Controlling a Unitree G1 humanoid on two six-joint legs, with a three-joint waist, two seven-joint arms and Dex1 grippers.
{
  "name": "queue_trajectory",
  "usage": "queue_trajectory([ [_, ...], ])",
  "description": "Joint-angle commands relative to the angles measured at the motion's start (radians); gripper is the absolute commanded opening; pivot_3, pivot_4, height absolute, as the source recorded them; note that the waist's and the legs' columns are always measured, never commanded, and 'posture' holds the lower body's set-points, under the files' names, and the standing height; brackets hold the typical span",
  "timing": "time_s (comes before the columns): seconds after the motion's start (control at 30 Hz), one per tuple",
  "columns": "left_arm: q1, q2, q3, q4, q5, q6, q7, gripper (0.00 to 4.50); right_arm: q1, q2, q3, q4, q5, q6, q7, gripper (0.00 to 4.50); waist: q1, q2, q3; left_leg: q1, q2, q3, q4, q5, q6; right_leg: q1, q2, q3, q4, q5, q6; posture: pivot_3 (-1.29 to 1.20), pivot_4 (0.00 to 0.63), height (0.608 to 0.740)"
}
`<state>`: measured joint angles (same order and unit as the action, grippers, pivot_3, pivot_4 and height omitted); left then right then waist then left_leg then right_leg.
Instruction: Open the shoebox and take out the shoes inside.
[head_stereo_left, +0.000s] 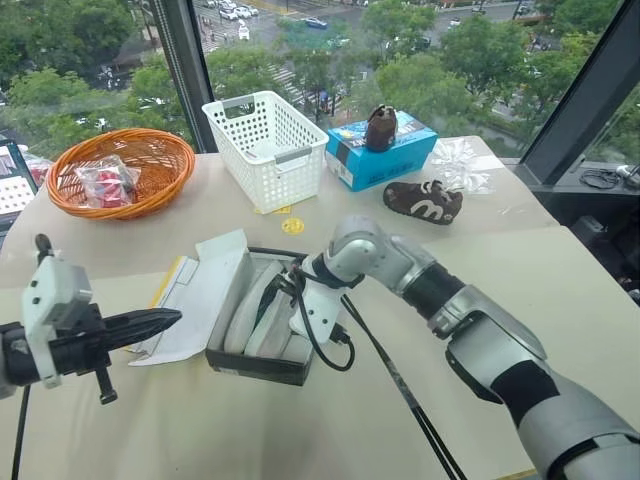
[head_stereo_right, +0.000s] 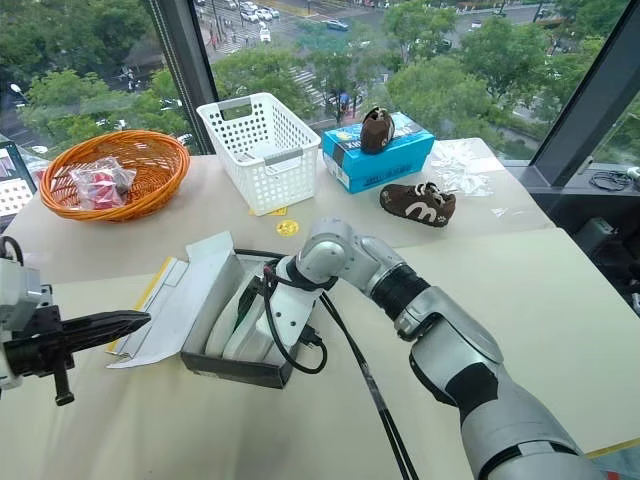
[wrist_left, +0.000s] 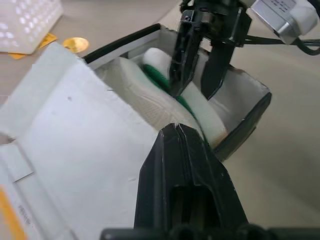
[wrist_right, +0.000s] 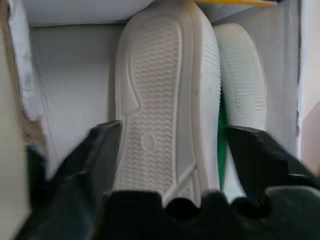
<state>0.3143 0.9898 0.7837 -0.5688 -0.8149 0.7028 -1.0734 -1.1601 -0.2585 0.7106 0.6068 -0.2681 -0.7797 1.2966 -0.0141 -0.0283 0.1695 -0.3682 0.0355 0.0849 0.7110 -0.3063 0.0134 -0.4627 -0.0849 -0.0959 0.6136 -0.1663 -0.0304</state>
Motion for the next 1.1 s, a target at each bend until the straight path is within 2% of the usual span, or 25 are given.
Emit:
queue_trajectory([
  [0.03, 0.012, 0.0, 0.039, -0.01, 0.004, 0.0, -0.004, 0.0, -0.007, 0.012, -0.015, 0.008, 0.01, 0.001, -0.006, 2.42, 0.0, 0.0, 0.0, 0.0, 0.0, 0.0, 0.0, 0.0, 0.0, 0.0, 0.0, 0.0, 0.0, 0.0, 0.0, 0.0, 0.15, 0.731],
  [0.1, 0.013, 0.0, 0.037, -0.012, 0.006, -0.003, 0.0, 0.0, -0.013, 0.019, -0.02, 0.015, 0.008, -0.002, -0.015, 1.66, -0.001, 0.0, 0.0, 0.0, 0.0, 0.0, 0.0, 0.0, 0.0, 0.0, 0.0, 0.0, 0.0, 0.0, 0.0, 0.0, 0.15, 0.731],
  [0.17, 0.009, 0.001, 0.031, -0.01, 0.01, -0.008, 0.005, 0.0, -0.02, 0.027, -0.026, 0.024, 0.002, -0.008, -0.029, 1.16, -0.002, 0.0, 0.0, 0.001, 0.0, 0.0, 0.0, 0.0, 0.0, 0.0, 0.0, 0.0, 0.001, 0.0, 0.0, 0.0, 0.15, 0.731],
  [0.33, -0.004, 0.001, 0.017, -0.007, 0.016, -0.014, 0.01, 0.0, -0.056, 0.041, -0.051, 0.047, -0.012, -0.035, -0.079, 0.42, -0.009, 0.0, 0.0, 0.003, 0.002, 0.0, 0.0, 0.002, -0.004, 0.0, 0.002, 0.001, 0.005, 0.0, -0.001, 0.0, 0.15, 0.731],
  [0.43, -0.007, -0.002, 0.011, -0.006, 0.021, -0.018, 0.008, 0.0, -0.074, 0.038, -0.071, 0.047, -0.007, -0.038, -0.101, 0.38, -0.007, 0.0, 0.0, 0.004, 0.002, 0.0, 0.0, 0.001, -0.002, -0.001, 0.002, 0.001, 0.009, -0.002, -0.002, 0.0, 0.15, 0.731],
  [0.6, -0.02, 0.001, -0.009, 0.004, 0.029, -0.024, 0.004, 0.0, -0.064, 0.015, -0.143, -0.035, 0.109, 0.013, -0.089, 0.38, -0.005, 0.0, 0.0, 0.003, 0.006, 0.0, 0.0, 0.002, -0.003, -0.004, 0.006, 0.001, 0.012, -0.003, -0.005, 0.0, 0.15, 0.731],
  [0.83, -0.047, 0.013, -0.029, 0.033, 0.044, -0.03, -0.013, 0.0, -0.02, -0.037, -0.19, -0.164, 0.19, 0.098, -0.059, 0.38, -0.004, 0.0, 0.0, 0.0, 0.01, 0.001, 0.0, 0.003, -0.005, -0.008, 0.009, 0.001, 0.013, -0.001, -0.012, 0.0, 0.15, 0.731],
  [1.03, -0.076, 0.022, -0.054, 0.051, 0.053, -0.035, -0.029, 0.0, 0.049, -0.103, -0.17, -0.25, 0.138, 0.092, -0.064, 0.38, -0.001, 0.0, 0.0, -0.001, 0.009, 0.001, 0.0, 0.002, -0.004, -0.008, 0.008, 0.001, 0.012, -0.001, -0.011, 0.0, 0.15, 0.731],
  [1.07, -0.08, 0.023, -0.057, 0.053, 0.055, -0.035, -0.03, 0.0, 0.049, -0.109, -0.167, -0.248, 0.115, 0.081, -0.075, 0.38, -0.001, 0.0, 0.0, -0.001, 0.01, 0.001, 0.0, 0.002, -0.004, -0.008, 0.008, 0.001, 0.012, -0.001, -0.011, 0.0, 0.15, 0.731],
  [1.1, -0.086, 0.025, -0.06, 0.057, 0.055, -0.033, -0.032, 0.0, 0.045, -0.127, -0.155, -0.227, 0.029, 0.023, -0.123, 0.38, -0.001, 0.0, 0.0, -0.001, 0.01, 0.001, 0.0, 0.002, -0.004, -0.008, 0.008, 0.001, 0.012, -0.001, -0.011, 0.0, 0.15, 0.731],
])
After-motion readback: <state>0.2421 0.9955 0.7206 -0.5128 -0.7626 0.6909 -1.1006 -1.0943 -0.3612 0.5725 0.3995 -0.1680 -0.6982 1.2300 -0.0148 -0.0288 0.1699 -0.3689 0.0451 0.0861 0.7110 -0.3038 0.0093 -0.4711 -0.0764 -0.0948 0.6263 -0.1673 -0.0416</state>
